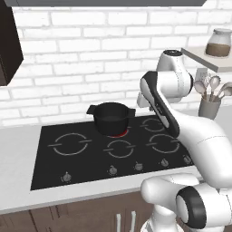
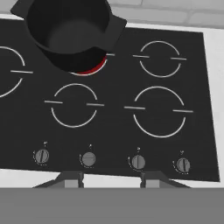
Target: Put the broccoli and garlic in the pot. Retrieve the spatula and lightly stir the vegetables in the pot.
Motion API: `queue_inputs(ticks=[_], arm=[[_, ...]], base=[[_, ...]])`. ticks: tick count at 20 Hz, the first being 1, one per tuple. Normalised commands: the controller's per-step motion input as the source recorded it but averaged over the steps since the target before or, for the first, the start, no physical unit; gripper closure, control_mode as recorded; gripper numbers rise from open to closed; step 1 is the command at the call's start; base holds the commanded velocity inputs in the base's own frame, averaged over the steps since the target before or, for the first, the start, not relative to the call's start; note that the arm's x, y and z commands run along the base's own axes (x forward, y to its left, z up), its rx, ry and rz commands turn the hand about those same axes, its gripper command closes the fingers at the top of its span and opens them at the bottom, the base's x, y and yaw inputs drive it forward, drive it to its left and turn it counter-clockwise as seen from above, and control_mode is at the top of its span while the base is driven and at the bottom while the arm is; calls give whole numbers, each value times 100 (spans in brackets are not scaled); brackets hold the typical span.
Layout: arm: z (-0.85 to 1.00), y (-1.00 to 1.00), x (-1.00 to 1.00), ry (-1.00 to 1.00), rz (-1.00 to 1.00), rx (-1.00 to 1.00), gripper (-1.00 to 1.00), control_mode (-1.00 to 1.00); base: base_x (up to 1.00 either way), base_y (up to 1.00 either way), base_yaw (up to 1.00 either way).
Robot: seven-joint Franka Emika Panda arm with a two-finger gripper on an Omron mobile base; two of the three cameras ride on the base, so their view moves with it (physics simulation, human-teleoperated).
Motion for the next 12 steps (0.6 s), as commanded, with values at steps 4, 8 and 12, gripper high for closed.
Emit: queue_inputs(ticks=[4, 8, 12], arm=[[-12, -30, -4, 0, -2, 0, -100, -100], [-41, -87, -4, 10, -11, 0, -100, -100], [-47, -96, -2, 13, -12, 0, -100, -100]], base=[[0, 0, 0], [0, 0, 0], [0, 0, 0]])
